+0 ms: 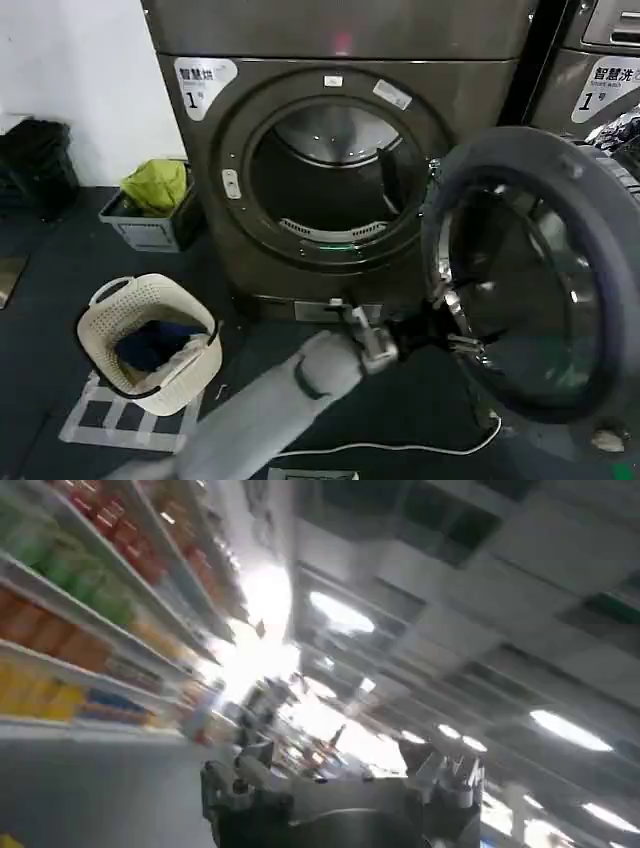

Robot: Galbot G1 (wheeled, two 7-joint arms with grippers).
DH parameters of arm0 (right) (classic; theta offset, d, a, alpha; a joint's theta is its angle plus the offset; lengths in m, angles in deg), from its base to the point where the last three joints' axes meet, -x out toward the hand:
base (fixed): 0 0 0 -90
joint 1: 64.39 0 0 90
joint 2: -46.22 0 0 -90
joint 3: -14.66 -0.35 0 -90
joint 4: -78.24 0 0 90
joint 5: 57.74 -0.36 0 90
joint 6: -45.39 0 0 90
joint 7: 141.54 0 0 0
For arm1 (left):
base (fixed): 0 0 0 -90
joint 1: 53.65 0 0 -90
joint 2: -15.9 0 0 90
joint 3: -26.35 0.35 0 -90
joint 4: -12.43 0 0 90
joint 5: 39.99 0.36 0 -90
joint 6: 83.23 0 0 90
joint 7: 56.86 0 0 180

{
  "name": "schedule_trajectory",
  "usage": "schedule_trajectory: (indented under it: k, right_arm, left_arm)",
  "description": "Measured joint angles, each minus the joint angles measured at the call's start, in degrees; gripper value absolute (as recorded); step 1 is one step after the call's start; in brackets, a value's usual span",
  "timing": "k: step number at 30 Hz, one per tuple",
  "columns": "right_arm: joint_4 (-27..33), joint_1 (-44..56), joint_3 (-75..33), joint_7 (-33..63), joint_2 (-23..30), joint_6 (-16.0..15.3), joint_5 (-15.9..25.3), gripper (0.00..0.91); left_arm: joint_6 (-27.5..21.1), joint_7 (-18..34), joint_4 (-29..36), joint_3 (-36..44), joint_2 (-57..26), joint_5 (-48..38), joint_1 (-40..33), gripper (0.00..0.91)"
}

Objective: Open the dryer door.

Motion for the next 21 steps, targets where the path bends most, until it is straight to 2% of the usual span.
schedule_trajectory:
  k: [7,14,21]
  right_arm:
    - [-2.43,0.26,-1.32,0.87,-0.01,-0.55,0.01,0.907]
    - [-4.09,0.17,-1.44,1.4,-0.02,-0.57,0.3,0.907]
    - [-3.82,0.05,-0.74,1.46,-0.01,-0.05,-0.74,0.907]
  left_arm:
    - [-0.65,0.53,-4.86,0.65,4.76,1.07,-0.16,0.907]
    - [-3.55,4.57,-8.43,0.45,7.35,1.6,-0.36,0.907]
    - [-5.88,4.31,-8.07,0.64,7.36,0.33,0.63,0.907]
